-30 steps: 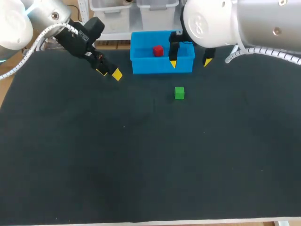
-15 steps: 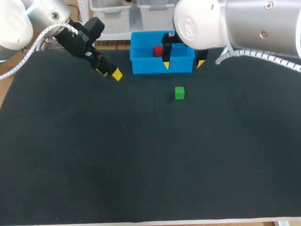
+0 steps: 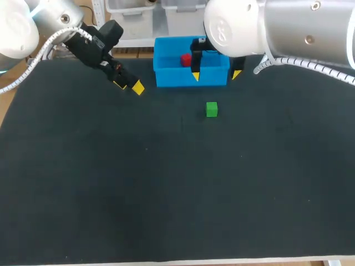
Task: Use the left arm to pick the red cube and place it into the blue plastic box first, then use the right arm to grasp the green cube and put it into the same blue plastic box after the first action is fully finished.
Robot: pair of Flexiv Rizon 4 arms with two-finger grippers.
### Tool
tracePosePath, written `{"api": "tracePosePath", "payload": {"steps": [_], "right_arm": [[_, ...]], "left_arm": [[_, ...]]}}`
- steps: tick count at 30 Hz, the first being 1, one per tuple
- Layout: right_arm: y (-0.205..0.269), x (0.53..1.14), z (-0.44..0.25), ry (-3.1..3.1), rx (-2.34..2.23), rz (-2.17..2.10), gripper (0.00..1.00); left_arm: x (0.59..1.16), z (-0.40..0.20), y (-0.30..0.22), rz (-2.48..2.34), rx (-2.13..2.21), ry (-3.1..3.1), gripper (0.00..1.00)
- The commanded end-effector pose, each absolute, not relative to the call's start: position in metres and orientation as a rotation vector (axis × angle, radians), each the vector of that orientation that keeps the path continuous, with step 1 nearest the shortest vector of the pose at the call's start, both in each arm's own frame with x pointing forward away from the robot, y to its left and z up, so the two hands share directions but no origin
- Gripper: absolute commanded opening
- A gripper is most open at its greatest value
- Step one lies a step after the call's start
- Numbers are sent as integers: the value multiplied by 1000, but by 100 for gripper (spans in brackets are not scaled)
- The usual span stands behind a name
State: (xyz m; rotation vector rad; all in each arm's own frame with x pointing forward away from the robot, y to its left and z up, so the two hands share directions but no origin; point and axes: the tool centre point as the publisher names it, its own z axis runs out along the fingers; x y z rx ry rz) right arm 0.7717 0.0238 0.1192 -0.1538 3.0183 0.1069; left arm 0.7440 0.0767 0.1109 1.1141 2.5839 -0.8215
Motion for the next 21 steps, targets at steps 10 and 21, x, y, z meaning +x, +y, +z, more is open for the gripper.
{"api": "tracePosePath", "payload": {"steps": [10, 21], "right_arm": [[24, 771, 119, 3018, -152, 105, 100], [22, 771, 104, 3058, -144, 50, 100]], "left_arm": [[744, 110, 78, -824, 1116, 2578, 100], [744, 110, 78, -824, 1116, 2578, 100]]}}
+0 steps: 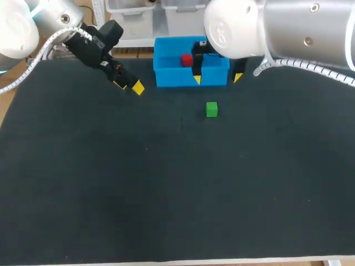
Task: Use the left arm to pick the red cube and place it into the blue plastic box first, then use the right arm to grasp the green cube and put it into the same blue plastic box after the first action is fully finished.
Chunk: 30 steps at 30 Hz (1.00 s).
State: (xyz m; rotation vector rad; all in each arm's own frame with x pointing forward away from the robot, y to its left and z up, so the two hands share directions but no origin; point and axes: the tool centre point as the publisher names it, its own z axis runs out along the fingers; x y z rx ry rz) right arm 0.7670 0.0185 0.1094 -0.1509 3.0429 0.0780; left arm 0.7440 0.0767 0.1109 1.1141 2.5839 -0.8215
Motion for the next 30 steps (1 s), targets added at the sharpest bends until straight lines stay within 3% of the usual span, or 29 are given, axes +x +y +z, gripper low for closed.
{"api": "tracePosePath", "payload": {"steps": [1, 30], "right_arm": [[22, 771, 101, 3060, -140, 31, 100], [30, 776, 34, 3058, -159, -2, 100]], "left_arm": [[744, 110, 78, -824, 1116, 2578, 100], [744, 110, 78, -824, 1116, 2578, 100]]}}
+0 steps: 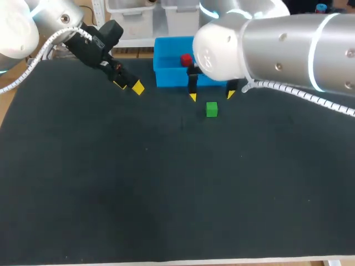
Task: Use the left arm to pick the red cube and place it into the blue plastic box first, then use the right arm to grasp the green cube and put it into the same blue plastic box after the first action is fully finished.
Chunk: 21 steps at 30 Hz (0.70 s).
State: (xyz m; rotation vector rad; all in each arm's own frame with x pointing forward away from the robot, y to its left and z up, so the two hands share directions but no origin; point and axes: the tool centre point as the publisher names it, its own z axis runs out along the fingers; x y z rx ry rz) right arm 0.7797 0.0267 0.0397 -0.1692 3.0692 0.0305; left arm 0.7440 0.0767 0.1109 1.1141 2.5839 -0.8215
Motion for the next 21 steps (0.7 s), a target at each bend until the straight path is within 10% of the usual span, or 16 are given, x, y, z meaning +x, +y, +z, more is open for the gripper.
{"api": "tracePosePath", "payload": {"steps": [1, 21], "right_arm": [[30, 776, 32, 3060, -155, -9, 100], [22, 779, 3, 3055, -63, -103, 100]], "left_arm": [[744, 110, 78, -824, 1116, 2578, 100], [744, 110, 78, -824, 1116, 2578, 100]]}}
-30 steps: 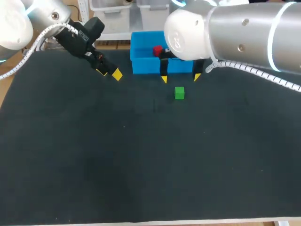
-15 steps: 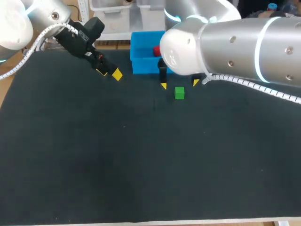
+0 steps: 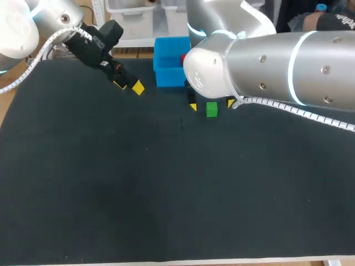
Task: Use the left arm to pick the red cube and place it into the blue plastic box first, then use the right arm to grasp the green cube and put it into the same blue plastic box after the first action is fully finished.
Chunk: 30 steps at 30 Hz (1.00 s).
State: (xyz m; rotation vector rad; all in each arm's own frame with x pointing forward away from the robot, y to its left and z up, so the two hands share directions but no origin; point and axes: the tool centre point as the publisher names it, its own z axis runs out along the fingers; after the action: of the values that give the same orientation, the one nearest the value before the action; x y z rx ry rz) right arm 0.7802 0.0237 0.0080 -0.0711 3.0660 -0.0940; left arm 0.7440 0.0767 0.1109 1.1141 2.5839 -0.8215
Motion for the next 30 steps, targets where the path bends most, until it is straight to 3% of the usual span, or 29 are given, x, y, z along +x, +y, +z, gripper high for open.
{"api": "tracePosePath", "payload": {"steps": [1, 21, 22, 25, 30], "right_arm": [[21, 779, 2, 3052, -58, -109, 100], [19, 782, -10, 3053, -15, -122, 100], [20, 782, -11, 3053, -14, -121, 65], [21, 782, -12, 3054, -13, -120, 2], [22, 782, -17, 3057, -15, -122, 0]], "left_arm": [[744, 110, 78, -824, 1116, 2578, 100], [744, 110, 78, -824, 1116, 2578, 100], [744, 110, 78, -824, 1116, 2578, 100], [744, 110, 78, -824, 1116, 2578, 100], [744, 110, 78, -824, 1116, 2578, 100]]}}
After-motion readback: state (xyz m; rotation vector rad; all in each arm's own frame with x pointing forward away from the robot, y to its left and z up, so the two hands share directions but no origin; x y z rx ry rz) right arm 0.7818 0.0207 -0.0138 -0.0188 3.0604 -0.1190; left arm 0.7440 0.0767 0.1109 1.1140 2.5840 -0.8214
